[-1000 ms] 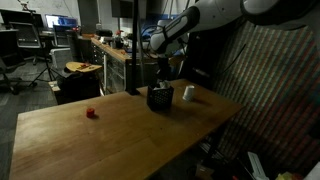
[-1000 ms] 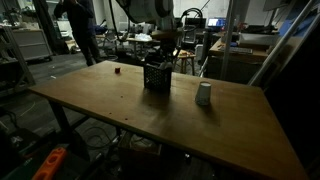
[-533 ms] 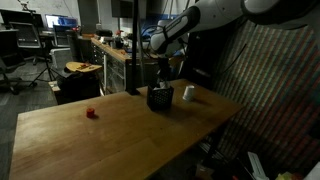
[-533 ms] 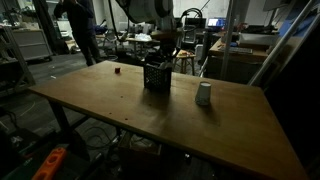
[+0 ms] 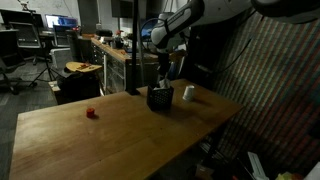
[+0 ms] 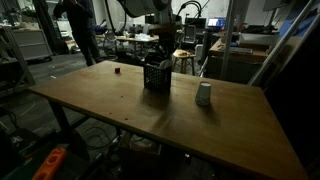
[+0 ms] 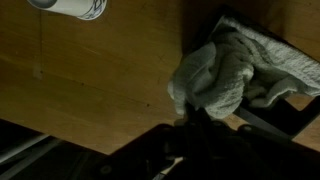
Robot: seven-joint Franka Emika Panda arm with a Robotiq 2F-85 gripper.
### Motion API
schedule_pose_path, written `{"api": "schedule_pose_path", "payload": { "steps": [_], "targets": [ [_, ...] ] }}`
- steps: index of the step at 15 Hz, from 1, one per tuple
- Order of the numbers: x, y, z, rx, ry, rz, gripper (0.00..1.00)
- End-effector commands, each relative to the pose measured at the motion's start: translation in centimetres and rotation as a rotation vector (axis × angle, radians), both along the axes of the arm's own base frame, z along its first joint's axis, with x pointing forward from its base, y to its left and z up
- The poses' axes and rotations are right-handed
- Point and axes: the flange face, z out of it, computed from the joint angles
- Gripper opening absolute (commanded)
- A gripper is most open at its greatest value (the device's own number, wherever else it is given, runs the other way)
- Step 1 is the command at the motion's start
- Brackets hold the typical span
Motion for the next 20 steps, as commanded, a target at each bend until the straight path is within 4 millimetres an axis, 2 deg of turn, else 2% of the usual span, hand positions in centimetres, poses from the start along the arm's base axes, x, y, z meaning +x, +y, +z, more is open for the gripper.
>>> {"api": "schedule_pose_path", "payload": {
  "steps": [1,9,20],
  "targets": [
    [-1.2,1.0,1.9,0.001,-0.021,0.007,0.06],
    [-3.0,2.1,1.9,0.017,0.011,-0.011,0.07],
    [-6.4,5.6,-1.9,0.051,0.117,-0.032,0.06]
  ]
}}
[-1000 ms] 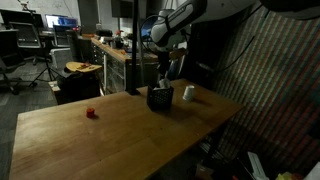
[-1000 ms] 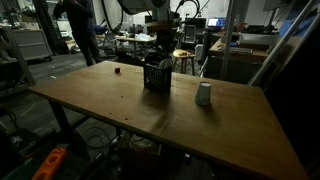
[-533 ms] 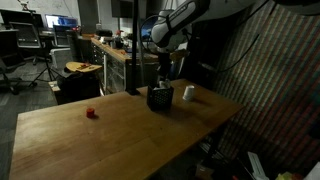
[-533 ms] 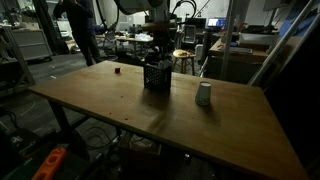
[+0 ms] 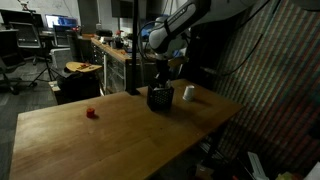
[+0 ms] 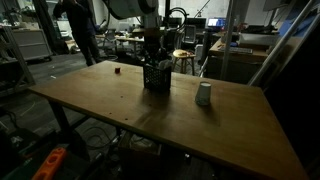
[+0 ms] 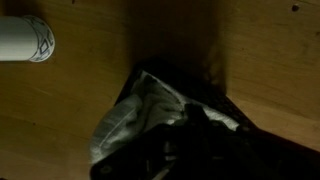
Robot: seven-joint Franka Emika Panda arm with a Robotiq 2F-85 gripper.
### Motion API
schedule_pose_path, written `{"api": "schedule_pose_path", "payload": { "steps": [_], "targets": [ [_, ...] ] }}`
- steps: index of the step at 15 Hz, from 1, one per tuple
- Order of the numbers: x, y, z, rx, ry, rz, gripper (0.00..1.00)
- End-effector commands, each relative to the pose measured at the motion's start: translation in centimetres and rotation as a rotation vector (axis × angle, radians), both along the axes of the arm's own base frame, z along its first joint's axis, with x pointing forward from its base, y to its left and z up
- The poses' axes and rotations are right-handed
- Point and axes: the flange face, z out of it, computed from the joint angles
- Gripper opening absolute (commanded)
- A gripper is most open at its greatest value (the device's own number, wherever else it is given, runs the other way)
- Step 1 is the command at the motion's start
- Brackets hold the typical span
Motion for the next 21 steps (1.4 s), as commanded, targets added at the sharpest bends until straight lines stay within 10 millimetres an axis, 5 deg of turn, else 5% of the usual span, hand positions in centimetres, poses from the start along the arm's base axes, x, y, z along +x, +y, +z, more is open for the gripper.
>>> {"api": "schedule_pose_path", "payload": {
  "steps": [1,8,14,18,19,20,21],
  "targets": [
    [-1.5,1.0,0.3,0.015,0.018,-0.014,0.06],
    [-1.6,0.9,-1.0,0.040,0.037,-0.018,0.06],
    [-2.1,-0.4,-5.1,0.047,0.102,-0.046,0.06],
    [-2.0,-1.0,-4.5,0.051,0.097,-0.060,0.08],
    [-1.9,-1.0,-4.0,0.053,0.092,-0.061,0.09],
    [-1.9,-1.1,-3.6,0.054,0.088,-0.061,0.33],
    [-1.8,-1.0,-3.1,0.054,0.081,-0.062,0.34]
  ]
}}
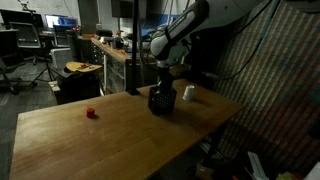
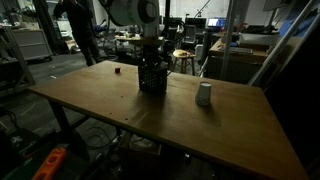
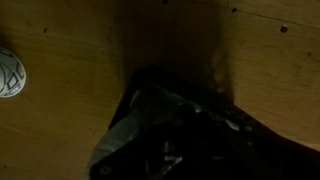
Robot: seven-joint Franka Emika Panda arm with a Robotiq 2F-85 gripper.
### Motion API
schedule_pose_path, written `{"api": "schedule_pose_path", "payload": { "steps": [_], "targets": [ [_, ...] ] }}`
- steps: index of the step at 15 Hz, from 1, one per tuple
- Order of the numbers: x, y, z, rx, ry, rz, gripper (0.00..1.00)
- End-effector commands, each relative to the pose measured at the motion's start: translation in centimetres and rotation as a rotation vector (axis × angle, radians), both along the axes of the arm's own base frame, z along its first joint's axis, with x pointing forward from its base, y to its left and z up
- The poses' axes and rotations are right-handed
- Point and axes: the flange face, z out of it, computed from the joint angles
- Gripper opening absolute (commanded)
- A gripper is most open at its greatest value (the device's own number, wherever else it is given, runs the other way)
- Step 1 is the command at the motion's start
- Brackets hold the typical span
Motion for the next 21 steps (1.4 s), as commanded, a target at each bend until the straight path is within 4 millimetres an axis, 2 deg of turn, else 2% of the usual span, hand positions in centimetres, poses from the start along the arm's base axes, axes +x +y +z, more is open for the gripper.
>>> {"api": "schedule_pose_path", "payload": {
  "steps": [1,3,10,16,21],
  "targets": [
    [-0.1,-0.5,1.1,0.013,-0.002,-0.014,0.34],
    [0.2,-0.4,2.2,0.010,-0.019,-0.009,0.46],
    [2.1,-0.9,5.9,-0.008,-0.102,-0.006,0.98],
    [4.3,-2.0,8.2,-0.020,-0.164,-0.018,1.00],
    [5.3,-2.8,7.6,-0.030,-0.168,-0.028,1.00]
  ]
}}
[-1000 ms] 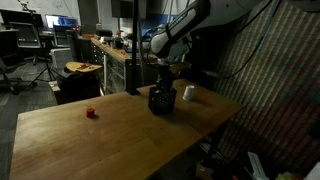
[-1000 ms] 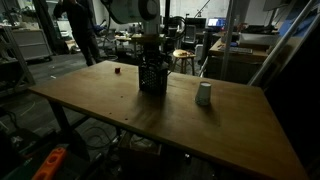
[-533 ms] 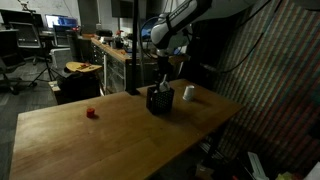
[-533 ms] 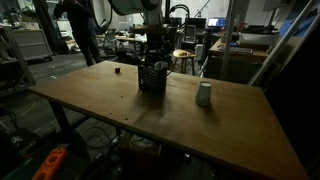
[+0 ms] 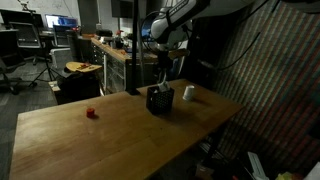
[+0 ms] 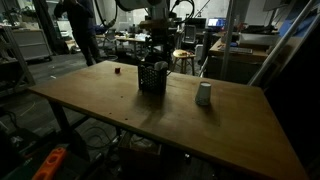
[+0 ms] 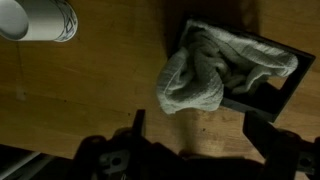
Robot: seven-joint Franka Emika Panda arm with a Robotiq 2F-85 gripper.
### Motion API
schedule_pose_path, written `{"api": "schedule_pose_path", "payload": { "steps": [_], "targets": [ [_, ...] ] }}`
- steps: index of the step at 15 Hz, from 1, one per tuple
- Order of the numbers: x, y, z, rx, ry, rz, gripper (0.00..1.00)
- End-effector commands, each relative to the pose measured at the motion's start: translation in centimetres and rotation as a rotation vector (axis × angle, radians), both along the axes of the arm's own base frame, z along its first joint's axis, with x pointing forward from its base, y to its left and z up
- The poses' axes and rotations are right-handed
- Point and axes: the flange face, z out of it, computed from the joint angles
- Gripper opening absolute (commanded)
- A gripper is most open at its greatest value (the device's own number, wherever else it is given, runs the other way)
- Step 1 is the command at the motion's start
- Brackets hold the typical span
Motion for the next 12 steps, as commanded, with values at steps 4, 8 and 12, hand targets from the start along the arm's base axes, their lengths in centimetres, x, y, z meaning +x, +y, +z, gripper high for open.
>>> {"api": "schedule_pose_path", "payload": {
  "steps": [4,8,12],
  "targets": [
    [1.6,-1.3,-1.3,-0.007,0.014,-0.013,1.00],
    [2.0,-1.6,-2.3,-0.007,0.023,-0.018,0.91],
    [2.4,-1.5,-2.6,-0.004,0.025,-0.019,0.54]
  ]
}}
